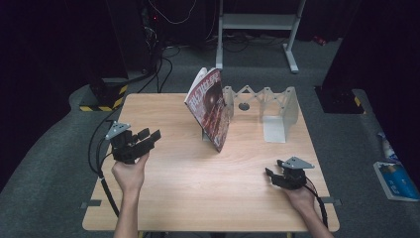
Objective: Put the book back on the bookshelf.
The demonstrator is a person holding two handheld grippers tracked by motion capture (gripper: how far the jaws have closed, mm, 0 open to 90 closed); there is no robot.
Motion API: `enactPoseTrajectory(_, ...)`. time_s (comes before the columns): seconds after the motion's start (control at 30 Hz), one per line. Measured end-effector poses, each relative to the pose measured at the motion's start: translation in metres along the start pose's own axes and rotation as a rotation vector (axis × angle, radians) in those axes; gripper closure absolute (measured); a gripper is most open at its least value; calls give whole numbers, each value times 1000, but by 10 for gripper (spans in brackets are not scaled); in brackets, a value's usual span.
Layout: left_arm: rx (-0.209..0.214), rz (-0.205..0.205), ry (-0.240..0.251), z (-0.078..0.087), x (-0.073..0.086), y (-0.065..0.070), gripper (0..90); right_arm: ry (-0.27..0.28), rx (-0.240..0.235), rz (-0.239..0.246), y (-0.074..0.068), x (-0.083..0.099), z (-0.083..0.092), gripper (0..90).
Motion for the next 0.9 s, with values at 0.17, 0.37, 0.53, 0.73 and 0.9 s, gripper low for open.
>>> enactPoseTrajectory(0.17,-3,13,-10,-1,10,-2,501,1,-1,2,0,0,0,375)
enactPoseTrajectory(0.37,-9,19,-17,-3,22,-4,499,0,0,1,0,0,0,375)
enactPoseTrajectory(0.53,-1,25,-16,-6,33,-3,500,1,-1,3,0,0,0,375)
enactPoseTrajectory(0.73,6,32,-24,-8,40,-2,500,1,-1,3,0,0,0,375)
enactPoseTrajectory(0.9,6,31,-32,-10,45,-1,501,1,-1,3,0,0,0,375)
Point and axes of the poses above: each handheld gripper's, and its own axes: z roughly backward along the jaws, x roughly out of its underside, y roughly to its right, the point moved 1 cm from there along -z, roughly forward along the jaws, and after that the axes turned 6 degrees about y, right-handed, at the moved point
